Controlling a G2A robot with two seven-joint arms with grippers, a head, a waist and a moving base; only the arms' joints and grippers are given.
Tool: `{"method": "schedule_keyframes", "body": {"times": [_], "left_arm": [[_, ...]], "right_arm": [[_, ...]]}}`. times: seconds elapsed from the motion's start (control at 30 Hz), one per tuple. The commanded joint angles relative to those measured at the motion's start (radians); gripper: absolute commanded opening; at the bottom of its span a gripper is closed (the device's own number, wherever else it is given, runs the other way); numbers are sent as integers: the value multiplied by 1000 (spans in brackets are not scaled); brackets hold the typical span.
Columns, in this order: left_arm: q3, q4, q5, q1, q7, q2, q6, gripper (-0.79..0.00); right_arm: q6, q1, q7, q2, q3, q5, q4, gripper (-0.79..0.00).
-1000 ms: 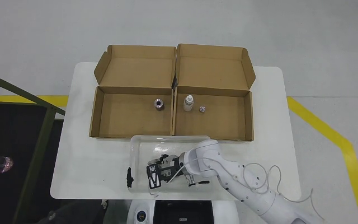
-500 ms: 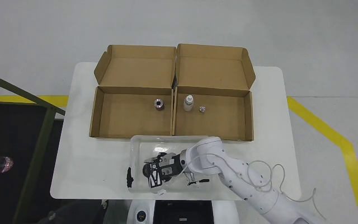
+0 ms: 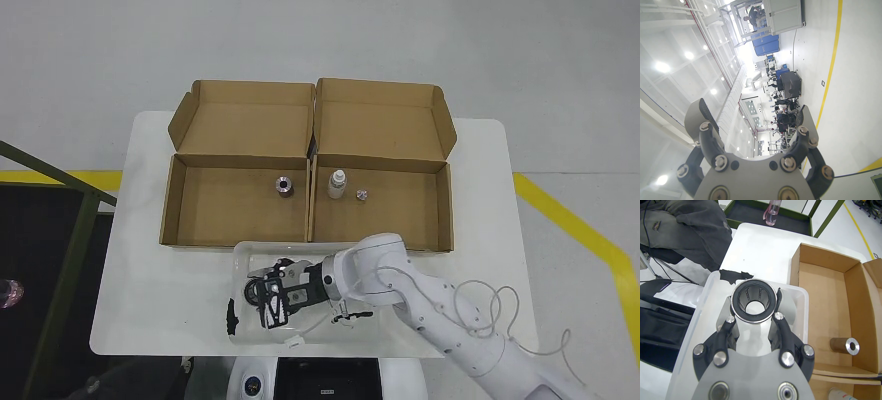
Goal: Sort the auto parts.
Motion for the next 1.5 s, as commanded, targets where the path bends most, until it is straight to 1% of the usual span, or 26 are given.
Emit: {"method": "schedule_keyframes", "body": {"times": [0.0, 0.5, 0.8, 1.13, 1.47], "left_arm": [[0, 0, 0, 0, 0, 0, 0, 0], [0, 0, 0, 0, 0, 0, 0, 0], [0, 0, 0, 0, 0, 0, 0, 0], [0, 0, 0, 0, 0, 0, 0, 0], [0, 0, 0, 0, 0, 0, 0, 0]], "right_arm": [[2, 7, 0, 0, 4, 9, -2, -785], [30, 54, -12, -2, 33, 55, 2, -785], [48, 100, -28, -6, 58, 85, 35, -785], [79, 179, -53, -21, 64, 118, 139, -785], [109, 268, -55, -51, 22, 150, 287, -785]]}}
